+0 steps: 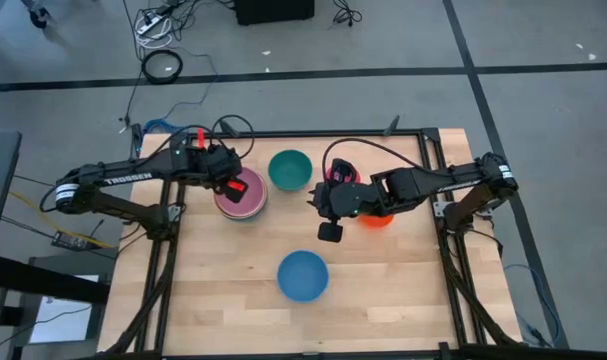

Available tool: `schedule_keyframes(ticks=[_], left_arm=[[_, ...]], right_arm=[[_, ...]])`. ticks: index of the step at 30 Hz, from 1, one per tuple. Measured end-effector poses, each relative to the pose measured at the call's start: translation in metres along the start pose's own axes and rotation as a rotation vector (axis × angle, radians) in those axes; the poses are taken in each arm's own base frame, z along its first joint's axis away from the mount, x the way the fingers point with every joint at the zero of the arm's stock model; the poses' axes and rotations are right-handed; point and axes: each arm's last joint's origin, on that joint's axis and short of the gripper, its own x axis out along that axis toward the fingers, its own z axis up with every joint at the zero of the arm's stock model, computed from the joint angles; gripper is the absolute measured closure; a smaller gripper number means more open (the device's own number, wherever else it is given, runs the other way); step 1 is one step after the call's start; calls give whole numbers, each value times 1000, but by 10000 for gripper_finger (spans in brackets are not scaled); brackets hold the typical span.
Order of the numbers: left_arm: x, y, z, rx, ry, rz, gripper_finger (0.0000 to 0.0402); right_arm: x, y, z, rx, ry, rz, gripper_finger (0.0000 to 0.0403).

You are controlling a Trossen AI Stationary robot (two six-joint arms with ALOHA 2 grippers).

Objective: Nest bowls inside each other
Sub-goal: Stack the pink bowl on top of the white bowl

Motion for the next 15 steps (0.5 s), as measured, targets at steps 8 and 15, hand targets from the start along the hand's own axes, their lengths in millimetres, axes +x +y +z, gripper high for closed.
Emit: schedule_keyframes(ticks=[8, 15], left_arm=[[7, 2, -5, 14, 9, 42, 249], [19, 3, -14, 7, 43, 64, 249]], right_arm=[[0, 0, 0, 0, 0, 1, 316], [0, 0, 0, 1, 0, 1, 316]])
